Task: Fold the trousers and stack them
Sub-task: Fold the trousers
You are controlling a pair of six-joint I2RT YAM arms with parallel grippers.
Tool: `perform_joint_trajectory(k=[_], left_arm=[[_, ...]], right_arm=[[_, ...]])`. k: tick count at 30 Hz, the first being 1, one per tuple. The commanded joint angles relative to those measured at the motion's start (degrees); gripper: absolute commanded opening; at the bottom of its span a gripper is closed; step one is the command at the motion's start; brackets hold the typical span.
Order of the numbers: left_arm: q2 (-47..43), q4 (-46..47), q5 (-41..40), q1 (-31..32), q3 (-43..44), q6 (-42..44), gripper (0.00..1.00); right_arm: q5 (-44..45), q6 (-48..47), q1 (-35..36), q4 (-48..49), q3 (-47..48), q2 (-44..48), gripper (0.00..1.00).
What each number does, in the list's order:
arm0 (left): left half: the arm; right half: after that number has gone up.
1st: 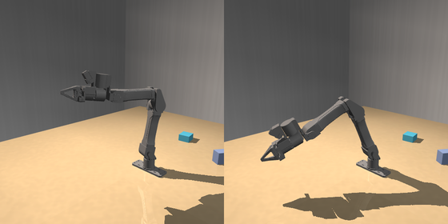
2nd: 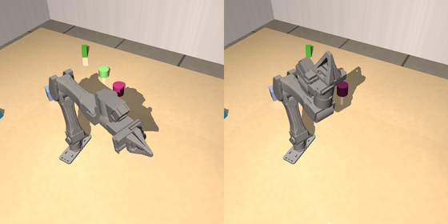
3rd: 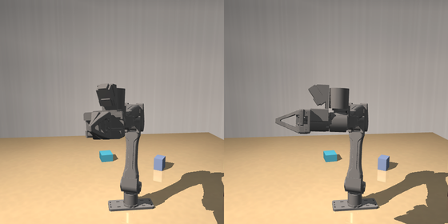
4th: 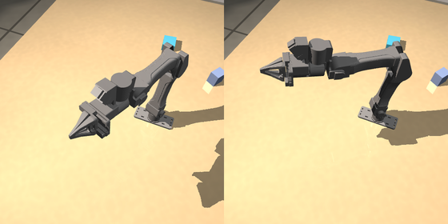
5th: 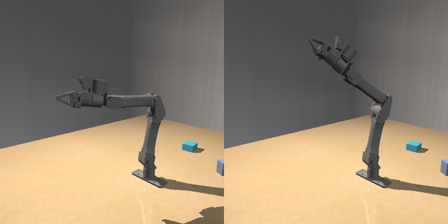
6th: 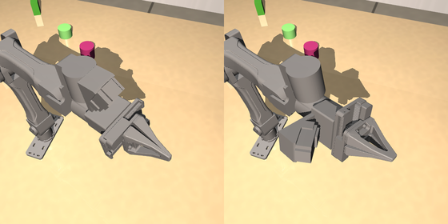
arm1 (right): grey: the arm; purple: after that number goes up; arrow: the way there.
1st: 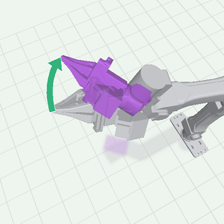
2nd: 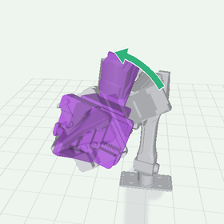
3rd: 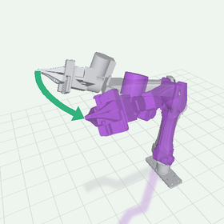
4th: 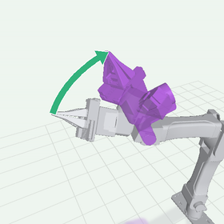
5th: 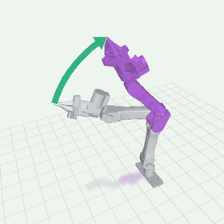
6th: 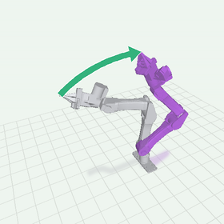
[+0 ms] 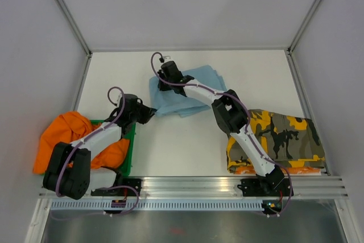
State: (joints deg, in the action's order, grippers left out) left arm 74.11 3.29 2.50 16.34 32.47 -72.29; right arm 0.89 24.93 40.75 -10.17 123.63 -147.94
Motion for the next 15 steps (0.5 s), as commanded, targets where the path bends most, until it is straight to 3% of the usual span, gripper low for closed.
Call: perform_joint_trajectory(k=[1, 3, 5, 6, 7, 10, 12, 15], left_arm=[[-2.8, -11.0, -4.4, 2.7, -0.7, -8.0, 0.02], [-2.7, -15.4, -6.1, 4.1, 0.8, -8.9, 0.02], [-2.7, -17.3, -8.8, 5.2, 1.6, -8.0, 0.12], [-2.7, -18.4, -10.2, 5.2, 2.2, -7.3, 0.19], [-3.2, -19.0, -11.5, 5.0, 2.4, -4.6, 0.38], [-4.0, -17.4, -14.5, 3.4, 2.3, 2.5, 0.61], [-5.0, -14.5, -12.8, 0.8, 0.5, 6.1, 0.69], [-5.0, -11.3, -9.9, -1.9, -0.6, 6.9, 0.69]], right_arm=[[7.0, 2.6, -0.6, -1.2, -0.1, -0.9, 0.07], [7.5, 3.2, -0.6, 0.8, -1.3, -0.3, 0.05], [7.3, 3.2, -0.6, 1.5, -0.9, -0.2, 0.04], [6.2, 3.1, -0.6, 1.6, -1.0, 0.0, 0.04], [5.5, 2.9, -0.6, 1.9, -1.1, 0.2, 0.04], [2.4, 2.3, -0.5, 2.2, -1.6, 0.9, 0.04], [0.5, 1.9, -0.6, 2.8, -3.1, 1.4, 0.04], [-0.7, 1.2, -0.2, 4.2, -6.6, 3.1, 0.04]])
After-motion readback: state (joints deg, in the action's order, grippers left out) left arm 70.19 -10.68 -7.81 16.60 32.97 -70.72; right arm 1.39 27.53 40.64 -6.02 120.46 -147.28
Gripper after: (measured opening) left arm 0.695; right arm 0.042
